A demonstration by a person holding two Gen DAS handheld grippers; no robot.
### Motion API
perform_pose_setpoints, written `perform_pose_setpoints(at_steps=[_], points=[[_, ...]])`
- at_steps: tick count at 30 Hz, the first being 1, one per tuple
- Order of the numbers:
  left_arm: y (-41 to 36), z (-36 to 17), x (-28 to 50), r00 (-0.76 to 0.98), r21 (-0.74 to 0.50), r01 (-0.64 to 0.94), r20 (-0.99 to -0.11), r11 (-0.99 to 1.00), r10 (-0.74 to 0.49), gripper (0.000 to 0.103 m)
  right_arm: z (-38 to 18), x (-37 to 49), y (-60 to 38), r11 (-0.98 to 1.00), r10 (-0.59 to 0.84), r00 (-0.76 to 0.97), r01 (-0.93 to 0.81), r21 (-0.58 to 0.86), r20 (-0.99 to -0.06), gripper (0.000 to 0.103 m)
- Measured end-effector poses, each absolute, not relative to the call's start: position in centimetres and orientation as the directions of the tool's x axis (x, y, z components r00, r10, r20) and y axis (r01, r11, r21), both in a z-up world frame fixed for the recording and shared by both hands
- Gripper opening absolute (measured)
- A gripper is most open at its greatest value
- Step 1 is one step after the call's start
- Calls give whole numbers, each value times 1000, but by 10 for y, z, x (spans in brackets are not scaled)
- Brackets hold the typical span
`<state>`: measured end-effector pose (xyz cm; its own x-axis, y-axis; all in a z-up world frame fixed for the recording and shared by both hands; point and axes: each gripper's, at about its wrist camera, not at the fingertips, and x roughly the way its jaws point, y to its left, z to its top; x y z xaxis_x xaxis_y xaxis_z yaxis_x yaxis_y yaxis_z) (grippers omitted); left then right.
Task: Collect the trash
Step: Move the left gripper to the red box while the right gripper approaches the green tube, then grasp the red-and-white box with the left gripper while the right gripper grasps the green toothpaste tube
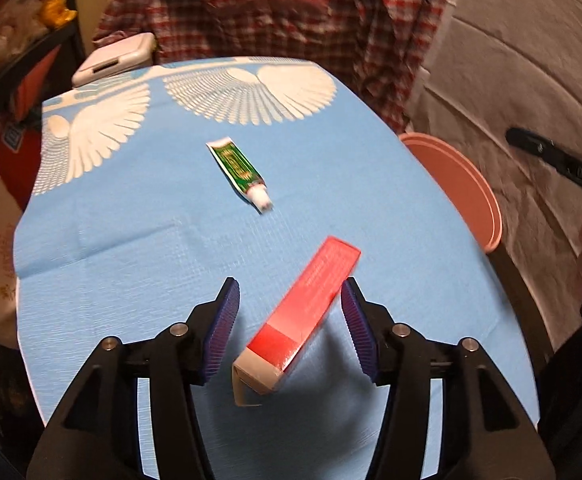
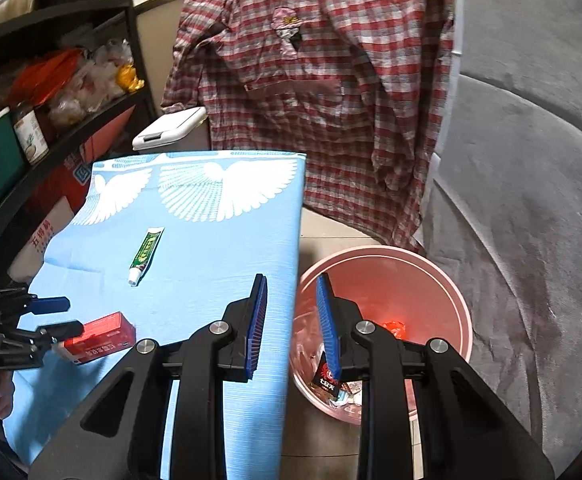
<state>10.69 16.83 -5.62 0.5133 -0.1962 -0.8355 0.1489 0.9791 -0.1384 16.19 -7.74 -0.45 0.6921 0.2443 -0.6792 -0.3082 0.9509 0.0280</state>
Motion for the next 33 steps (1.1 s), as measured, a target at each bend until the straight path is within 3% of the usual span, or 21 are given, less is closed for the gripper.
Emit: perform_pose_setpoints(at_steps=[10,12,15,29,33], points=[[171,-73,107,439,-153,219,-867,964,-238,52,-13,165,-56,935,257,671,-354,5,-695,27],[175,-77,108,428,-145,215,-875,966,-227,36,-14,165,-51,929,279,663,-370,20,-695,27],[192,-75,110,439,-166,170,-869,971,-226,25,-17,167,-36,913,308,649,-408,23,-696,27],[274,-77,122,499,-184,-162,-863,970,-80,25,-70,200,103,857,404,516,-502,116,-755,27],[282,-78,125,498,-189,-177,-864,966,-77,26,-85,215,128,869,377,513,-484,103,-771,43]])
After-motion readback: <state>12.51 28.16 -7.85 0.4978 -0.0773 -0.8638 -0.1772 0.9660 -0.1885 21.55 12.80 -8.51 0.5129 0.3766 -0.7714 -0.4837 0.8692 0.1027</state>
